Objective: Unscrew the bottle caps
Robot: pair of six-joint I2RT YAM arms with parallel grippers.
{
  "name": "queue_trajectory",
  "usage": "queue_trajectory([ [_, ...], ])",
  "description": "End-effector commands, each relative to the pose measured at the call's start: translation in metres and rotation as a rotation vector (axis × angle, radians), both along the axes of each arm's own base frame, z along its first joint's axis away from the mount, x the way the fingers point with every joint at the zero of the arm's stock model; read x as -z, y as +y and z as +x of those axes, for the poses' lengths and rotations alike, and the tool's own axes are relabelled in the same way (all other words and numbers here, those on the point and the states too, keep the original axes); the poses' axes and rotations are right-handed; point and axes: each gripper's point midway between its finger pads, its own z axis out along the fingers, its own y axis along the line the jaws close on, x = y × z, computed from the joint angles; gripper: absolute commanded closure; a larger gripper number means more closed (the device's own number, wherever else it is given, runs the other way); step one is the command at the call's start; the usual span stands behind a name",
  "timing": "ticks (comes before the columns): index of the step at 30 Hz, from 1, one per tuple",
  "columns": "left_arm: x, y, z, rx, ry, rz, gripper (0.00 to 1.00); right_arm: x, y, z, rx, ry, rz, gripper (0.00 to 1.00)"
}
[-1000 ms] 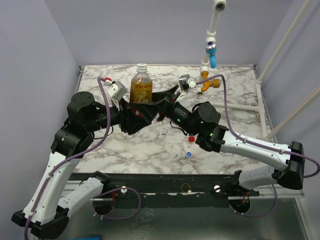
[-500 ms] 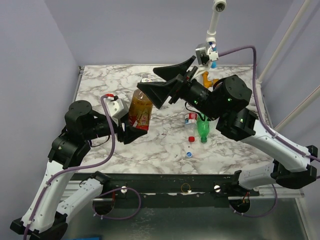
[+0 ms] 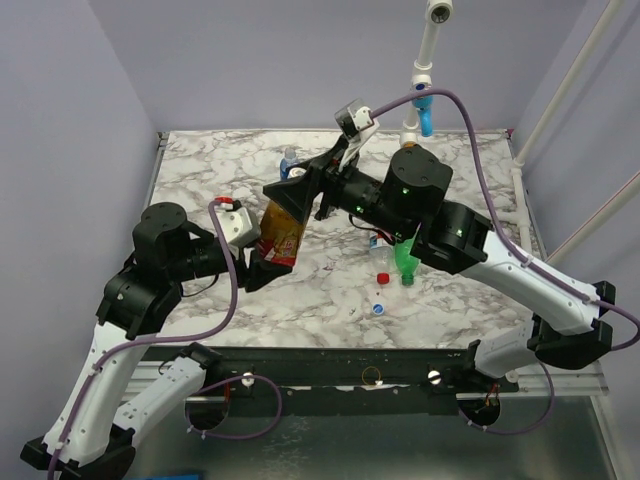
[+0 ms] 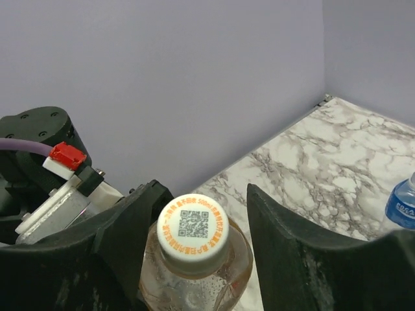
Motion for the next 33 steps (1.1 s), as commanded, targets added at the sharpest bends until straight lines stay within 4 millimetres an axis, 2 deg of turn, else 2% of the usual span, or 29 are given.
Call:
queue_trajectory([
  [1, 0.005, -0.001, -0.005, 0.037, -0.022, 0.012, 0.61, -0.012, -0.012, -0.005, 0.005, -0.026, 0.036, 0.45],
  [2, 0.005, 0.000, -0.005, 0.033, -0.020, 0.012, 0.49, -0.013, -0.012, -0.007, -0.006, -0.031, 0.040, 0.50],
  [3, 0.007, 0.000, -0.004, 0.027, -0.012, 0.013, 0.23, -0.012, -0.010, -0.009, -0.024, -0.040, 0.042, 0.55],
  [4, 0.008, 0.000, -0.003, 0.021, 0.001, 0.012, 0.04, -0.011, -0.010, -0.011, -0.034, -0.048, 0.043, 0.58],
  [5, 0.008, -0.001, -0.002, 0.017, 0.010, 0.010, 0.01, -0.009, -0.008, -0.013, -0.047, -0.053, 0.044, 0.62],
  [9, -0.003, -0.004, 0.007, -0.039, 0.068, -0.056, 0.01, 0.002, -0.004, -0.015, -0.072, -0.073, 0.043, 0.73],
  [15, -0.027, -0.017, 0.021, -0.064, 0.155, -0.175, 0.01, 0.014, 0.005, -0.009, -0.062, -0.078, 0.048, 0.76],
  [16, -0.028, -0.019, 0.022, -0.061, 0.165, -0.183, 0.01, 0.018, 0.006, -0.008, -0.060, -0.077, 0.045, 0.76],
  [17, -0.029, -0.020, 0.021, -0.048, 0.167, -0.187, 0.01, 0.011, 0.006, -0.008, -0.057, -0.091, 0.076, 0.77],
  [20, -0.023, -0.022, 0.017, -0.021, 0.176, -0.177, 0.03, 0.008, 0.006, -0.007, -0.053, -0.106, 0.101, 0.78],
  [24, -0.014, -0.021, 0.018, -0.021, 0.158, -0.160, 0.17, 0.008, 0.009, -0.008, -0.067, -0.115, 0.115, 0.78],
  [26, -0.016, -0.021, 0.020, -0.025, 0.138, -0.155, 0.28, 0.012, 0.012, -0.007, -0.066, -0.109, 0.109, 0.78],
  [27, -0.016, -0.020, 0.022, -0.031, 0.127, -0.153, 0.37, 0.014, 0.012, -0.006, -0.061, -0.106, 0.106, 0.77],
  [28, -0.016, -0.019, 0.024, -0.043, 0.115, -0.149, 0.44, 0.015, 0.011, -0.004, -0.050, -0.101, 0.105, 0.71],
  [30, -0.019, -0.015, 0.030, -0.073, 0.070, -0.140, 0.57, 0.016, 0.007, 0.002, -0.005, -0.083, 0.105, 0.51],
  [32, -0.018, -0.010, 0.036, -0.105, 0.011, -0.119, 0.59, 0.012, -0.001, 0.009, 0.052, -0.058, 0.107, 0.35],
  [33, -0.017, -0.008, 0.038, -0.114, -0.019, -0.108, 0.60, 0.010, -0.007, 0.014, 0.088, -0.044, 0.107, 0.31],
])
